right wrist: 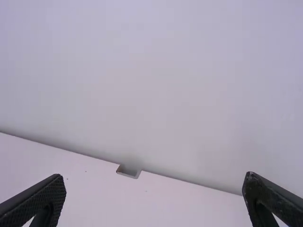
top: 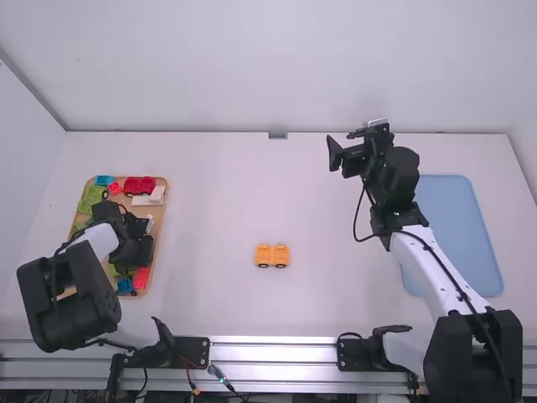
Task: Assemble lego blocks to make yellow taxi
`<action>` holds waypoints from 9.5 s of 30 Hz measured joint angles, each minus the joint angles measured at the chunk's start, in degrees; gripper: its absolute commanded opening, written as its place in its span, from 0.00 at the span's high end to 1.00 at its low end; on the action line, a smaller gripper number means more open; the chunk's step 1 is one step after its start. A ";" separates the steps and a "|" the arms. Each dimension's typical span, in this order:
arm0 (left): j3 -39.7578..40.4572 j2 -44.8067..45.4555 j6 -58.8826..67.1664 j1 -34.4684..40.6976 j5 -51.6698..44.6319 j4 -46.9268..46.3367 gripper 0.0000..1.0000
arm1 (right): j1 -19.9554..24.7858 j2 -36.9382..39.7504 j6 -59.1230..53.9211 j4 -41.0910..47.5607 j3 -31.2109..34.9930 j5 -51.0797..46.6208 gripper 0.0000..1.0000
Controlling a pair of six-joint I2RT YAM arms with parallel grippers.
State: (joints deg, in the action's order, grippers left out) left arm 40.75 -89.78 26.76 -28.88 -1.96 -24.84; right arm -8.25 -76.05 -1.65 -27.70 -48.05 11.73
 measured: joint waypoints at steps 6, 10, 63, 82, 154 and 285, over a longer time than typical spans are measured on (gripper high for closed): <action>-0.33 0.00 0.02 0.00 0.07 0.35 0.65 | 0.00 0.00 0.04 -0.02 0.00 0.13 0.01; -0.70 0.02 0.00 0.00 0.07 2.19 0.66 | 0.00 0.00 0.00 -0.07 0.00 0.20 0.01; 1.33 0.37 -2.91 -0.26 -1.07 -1.38 0.91 | 0.00 0.00 2.54 -1.27 0.00 1.95 0.01; 12.35 11.15 -3.82 15.34 -18.14 8.02 0.92 | 0.02 -9.05 5.92 -12.28 -0.94 12.31 0.01; 12.39 -4.94 -13.40 36.00 -65.40 50.95 0.01 | -7.23 -38.16 11.80 -22.56 -20.72 73.61 0.82; 12.39 -4.94 17.09 35.87 -59.19 20.02 0.01 | 2.45 -13.94 -67.19 53.00 -1.68 42.45 0.01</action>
State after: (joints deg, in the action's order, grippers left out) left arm 53.15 -94.72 43.86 6.98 -61.14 -4.82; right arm -5.80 -90.00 -68.84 25.30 -49.74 54.17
